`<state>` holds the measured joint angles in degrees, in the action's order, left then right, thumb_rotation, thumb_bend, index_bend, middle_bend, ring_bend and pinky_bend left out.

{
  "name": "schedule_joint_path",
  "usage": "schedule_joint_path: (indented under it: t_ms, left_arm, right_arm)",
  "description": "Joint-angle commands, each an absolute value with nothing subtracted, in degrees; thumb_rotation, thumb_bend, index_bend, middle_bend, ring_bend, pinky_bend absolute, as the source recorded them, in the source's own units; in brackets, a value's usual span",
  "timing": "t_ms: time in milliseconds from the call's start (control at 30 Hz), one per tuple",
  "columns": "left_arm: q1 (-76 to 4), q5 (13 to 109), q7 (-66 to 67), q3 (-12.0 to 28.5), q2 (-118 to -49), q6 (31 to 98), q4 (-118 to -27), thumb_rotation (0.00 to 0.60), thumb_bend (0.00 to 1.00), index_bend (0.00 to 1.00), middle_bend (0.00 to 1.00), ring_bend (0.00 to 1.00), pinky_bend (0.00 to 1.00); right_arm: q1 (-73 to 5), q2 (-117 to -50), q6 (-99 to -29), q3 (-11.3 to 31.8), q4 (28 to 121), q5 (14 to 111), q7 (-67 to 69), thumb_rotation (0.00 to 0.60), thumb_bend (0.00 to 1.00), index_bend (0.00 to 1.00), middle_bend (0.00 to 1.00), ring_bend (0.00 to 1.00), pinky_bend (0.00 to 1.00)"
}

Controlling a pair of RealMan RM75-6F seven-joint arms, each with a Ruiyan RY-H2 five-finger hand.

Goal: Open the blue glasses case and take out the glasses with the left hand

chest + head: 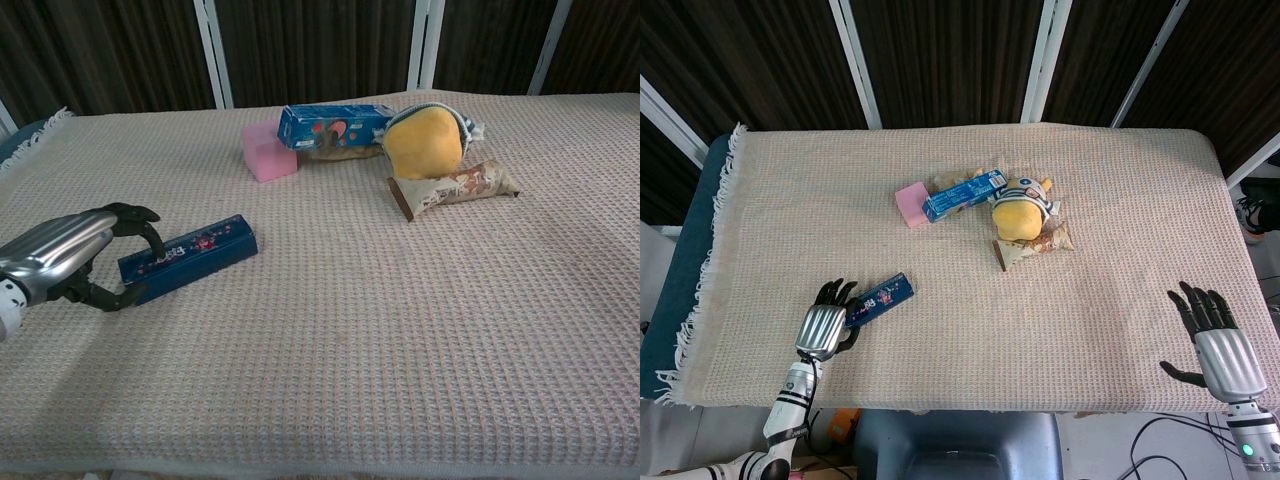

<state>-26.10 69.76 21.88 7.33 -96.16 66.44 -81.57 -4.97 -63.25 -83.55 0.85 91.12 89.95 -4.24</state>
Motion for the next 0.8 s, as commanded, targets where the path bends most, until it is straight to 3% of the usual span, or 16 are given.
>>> schedule_joint_path:
  t_ms: [33, 800]
  left_arm:
    - [-26.2, 69.6, 22.0, 7.4, -96.2, 66.4, -81.4, 0.600, 0.37, 0.39, 0.12, 0.04, 0.09]
    - [-26.8, 69.0, 24.6, 7.1, -96.4, 66.6, -79.8, 0.600, 0.39, 0.42, 0.14, 0.05, 0.10]
  right_arm:
    - [-5.0, -63.2, -83.5, 0.8, 91.1, 89.9, -4.2, 0.600, 0.10, 0.00, 0.00, 0.00, 0.00]
    - [-5.1, -62.9, -83.1, 0.6, 91.3, 90.2, -3.9, 0.600, 0.09, 0.00, 0.00, 0.00, 0.00]
